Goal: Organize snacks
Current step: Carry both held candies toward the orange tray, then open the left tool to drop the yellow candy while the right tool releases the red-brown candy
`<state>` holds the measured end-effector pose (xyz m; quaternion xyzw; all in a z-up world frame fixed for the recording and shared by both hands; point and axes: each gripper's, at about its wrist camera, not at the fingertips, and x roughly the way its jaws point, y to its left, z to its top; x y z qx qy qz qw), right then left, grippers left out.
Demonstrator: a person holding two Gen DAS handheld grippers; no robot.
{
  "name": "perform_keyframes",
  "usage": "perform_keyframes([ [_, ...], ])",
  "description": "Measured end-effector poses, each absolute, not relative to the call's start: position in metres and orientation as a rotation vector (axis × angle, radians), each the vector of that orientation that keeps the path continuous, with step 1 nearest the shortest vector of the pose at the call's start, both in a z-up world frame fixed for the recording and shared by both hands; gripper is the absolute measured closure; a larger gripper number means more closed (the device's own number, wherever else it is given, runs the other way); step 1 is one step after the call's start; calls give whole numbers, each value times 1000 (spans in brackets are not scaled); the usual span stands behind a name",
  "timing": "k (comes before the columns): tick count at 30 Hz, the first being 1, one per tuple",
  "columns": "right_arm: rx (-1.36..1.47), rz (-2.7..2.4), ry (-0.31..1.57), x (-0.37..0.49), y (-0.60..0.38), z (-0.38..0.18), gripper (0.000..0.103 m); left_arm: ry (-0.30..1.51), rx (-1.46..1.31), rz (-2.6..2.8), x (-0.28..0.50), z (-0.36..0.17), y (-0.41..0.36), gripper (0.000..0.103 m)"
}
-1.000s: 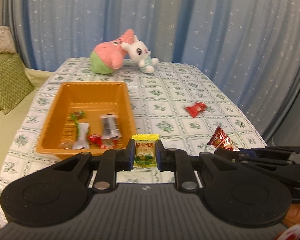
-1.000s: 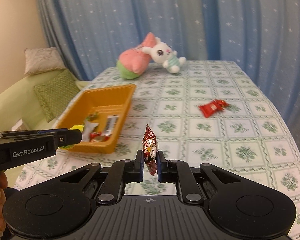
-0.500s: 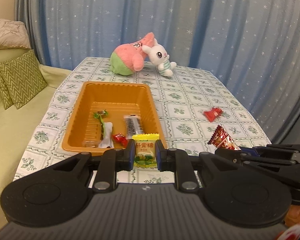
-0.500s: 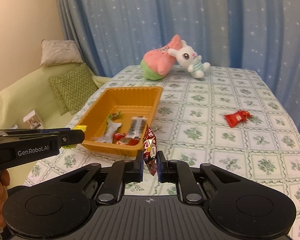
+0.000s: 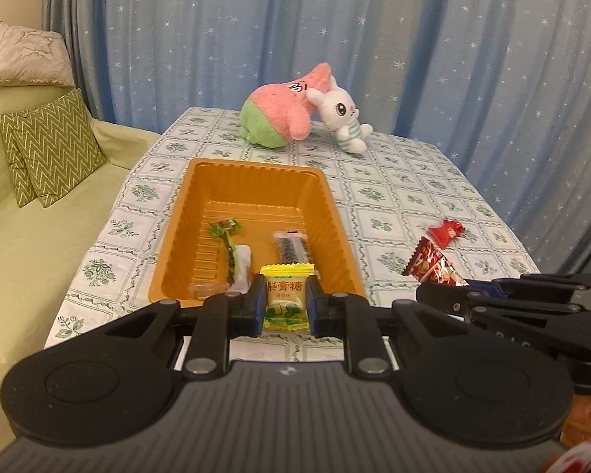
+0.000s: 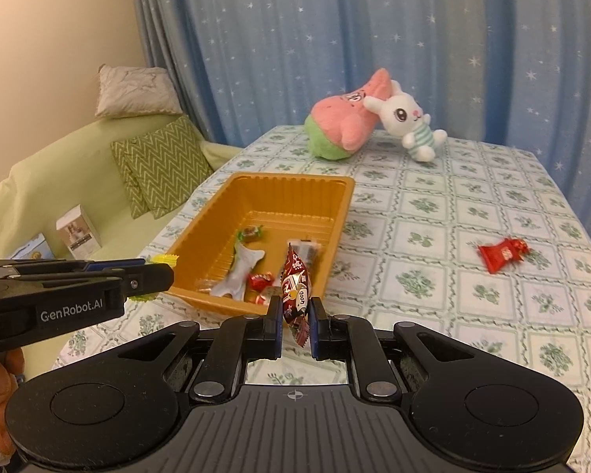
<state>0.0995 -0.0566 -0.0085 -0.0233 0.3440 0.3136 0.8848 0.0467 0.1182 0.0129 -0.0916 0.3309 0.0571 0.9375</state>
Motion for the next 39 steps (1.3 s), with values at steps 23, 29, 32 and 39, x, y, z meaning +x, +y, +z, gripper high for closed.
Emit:
perform_keyframes([
  [23, -53, 696, 769, 172, 3, -32, 90, 727, -157, 140, 115, -13, 173, 85],
  [29, -54, 702, 786, 185, 15, -40, 90, 747, -154, 140, 127, -24, 183, 85],
  [32, -53, 702, 792, 190, 18, -43, 90, 754, -154, 141, 132, -29, 186, 85],
  [39, -49, 696, 803, 199, 22, -49, 90, 766, -151, 137, 142, -37, 191, 84],
])
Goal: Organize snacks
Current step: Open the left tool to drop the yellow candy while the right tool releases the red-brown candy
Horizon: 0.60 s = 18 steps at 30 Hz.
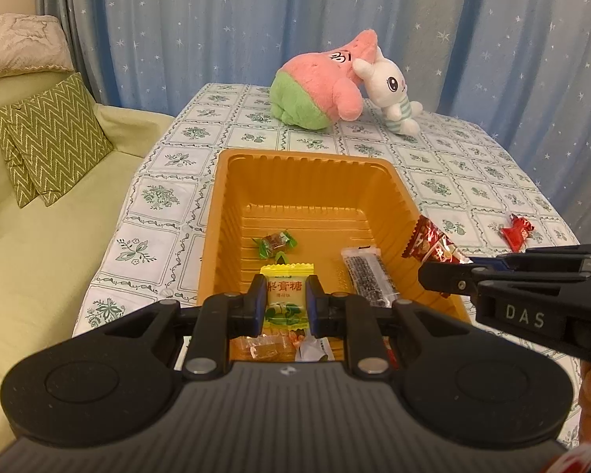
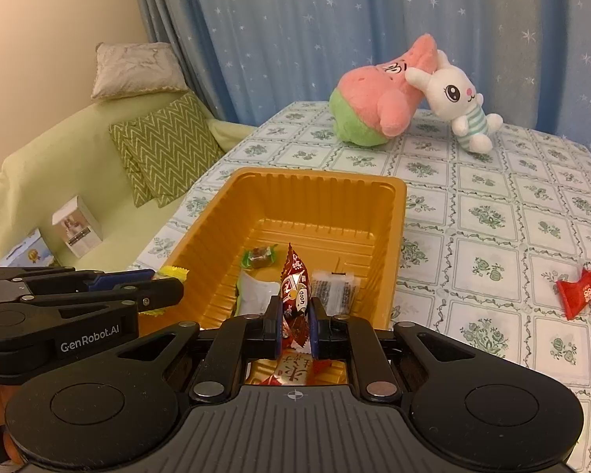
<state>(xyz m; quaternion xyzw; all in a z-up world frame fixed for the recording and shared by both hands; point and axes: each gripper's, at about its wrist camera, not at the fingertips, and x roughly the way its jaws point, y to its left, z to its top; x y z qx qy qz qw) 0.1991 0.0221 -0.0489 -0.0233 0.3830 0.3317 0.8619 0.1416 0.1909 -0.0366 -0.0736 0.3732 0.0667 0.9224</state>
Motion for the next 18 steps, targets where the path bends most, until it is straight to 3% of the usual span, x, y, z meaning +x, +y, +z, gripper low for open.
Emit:
perform_keyframes([
  [2, -45, 693, 807, 201, 22, -50, 90, 780, -150, 136, 144, -40, 192, 84],
  [5, -41, 691, 811, 201, 20, -51, 90, 793, -148, 149, 144, -44, 194, 68],
  [18, -23, 695, 821, 200, 21, -52, 90, 787, -142, 169, 124, -41, 199, 68],
])
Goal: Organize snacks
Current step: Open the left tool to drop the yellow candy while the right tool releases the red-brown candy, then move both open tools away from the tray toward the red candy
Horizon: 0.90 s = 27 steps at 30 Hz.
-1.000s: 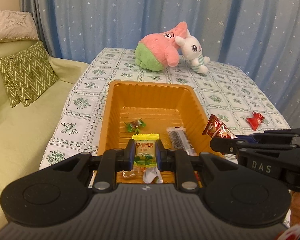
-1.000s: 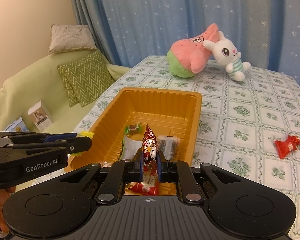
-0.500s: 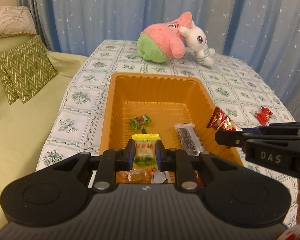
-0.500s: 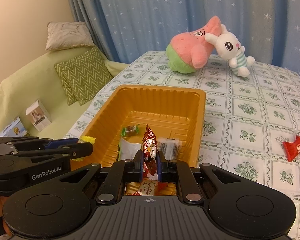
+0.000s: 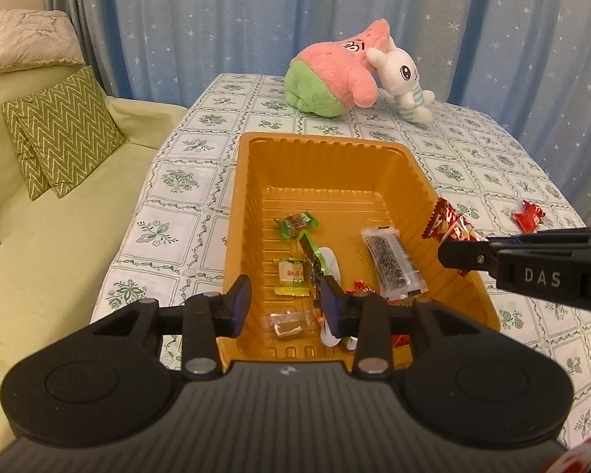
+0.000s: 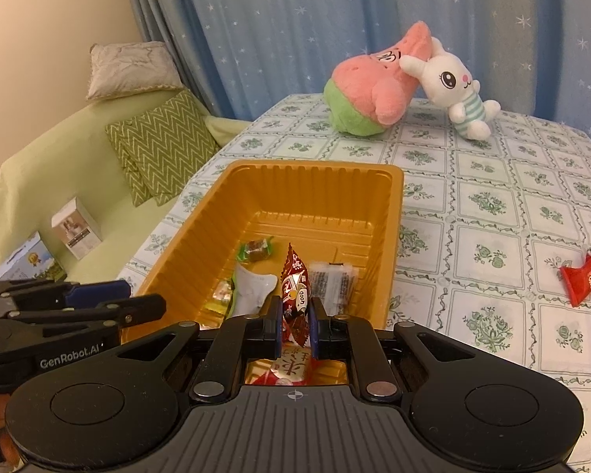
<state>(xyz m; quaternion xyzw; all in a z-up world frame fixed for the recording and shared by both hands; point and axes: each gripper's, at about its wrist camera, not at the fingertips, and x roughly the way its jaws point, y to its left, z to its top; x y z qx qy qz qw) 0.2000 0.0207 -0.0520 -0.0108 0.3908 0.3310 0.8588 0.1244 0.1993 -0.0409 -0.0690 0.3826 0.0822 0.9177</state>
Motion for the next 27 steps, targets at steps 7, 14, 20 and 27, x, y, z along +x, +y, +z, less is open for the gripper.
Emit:
perform_keyframes([
  [7, 78, 743, 812, 211, 23, -46, 89, 787, -157, 177, 118, -38, 199, 68],
  [14, 129, 644, 780, 207, -2, -42, 45, 769, -169, 182, 108, -33, 195, 67],
  [20, 145, 576, 801, 189, -33, -41, 45, 759, -186, 179, 95, -26, 182, 62],
  [27, 144, 505, 820, 157, -68, -40, 45, 749, -188, 157, 80, -13, 159, 54],
])
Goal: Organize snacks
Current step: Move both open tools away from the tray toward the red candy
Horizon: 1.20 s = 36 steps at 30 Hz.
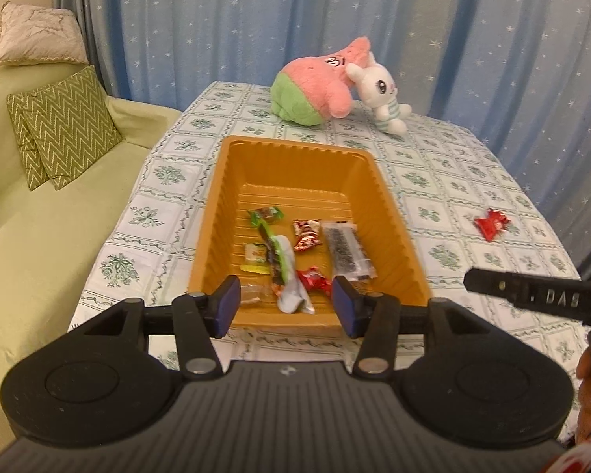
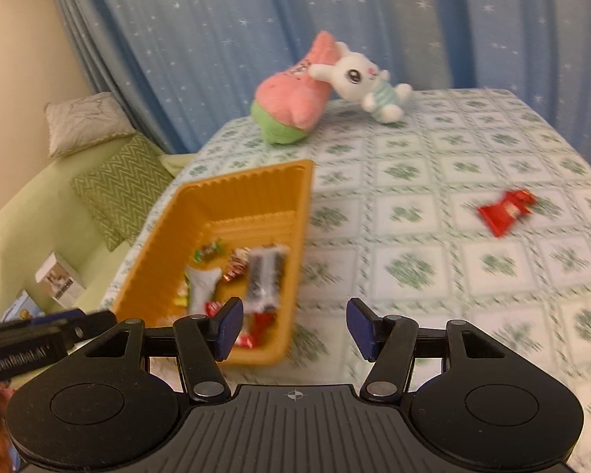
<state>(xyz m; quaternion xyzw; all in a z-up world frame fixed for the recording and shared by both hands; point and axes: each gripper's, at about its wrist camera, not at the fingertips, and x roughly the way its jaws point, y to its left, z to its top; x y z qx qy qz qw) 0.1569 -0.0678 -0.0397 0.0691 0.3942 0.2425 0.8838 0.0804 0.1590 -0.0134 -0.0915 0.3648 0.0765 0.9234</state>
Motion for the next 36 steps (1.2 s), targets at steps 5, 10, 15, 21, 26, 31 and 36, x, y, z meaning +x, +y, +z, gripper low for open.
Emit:
perform_keyframes([
  [5, 174, 455, 826, 142, -96, -34, 45, 735, -183, 144, 70, -5, 140, 45],
  [10, 189, 417, 811, 130, -118, -27, 45, 723, -187, 129, 62, 2, 125, 37],
  [15, 202, 382, 795, 121, -140, -22, 45, 710, -185, 105, 59, 8, 110, 29],
  [21, 224, 327, 782, 117, -166, -19, 45, 704, -171, 61, 61, 13, 89, 26],
  [26, 242, 284, 778, 116, -188, -18, 45, 704, -149, 19, 69, 15, 68, 25],
  [31, 254, 250, 769, 117, -207, -15, 45, 704, -135, -23, 78, 15, 49, 24],
  [36, 271, 220, 762, 120, -224, -16, 45, 708, -117, -57, 87, 14, 31, 23],
])
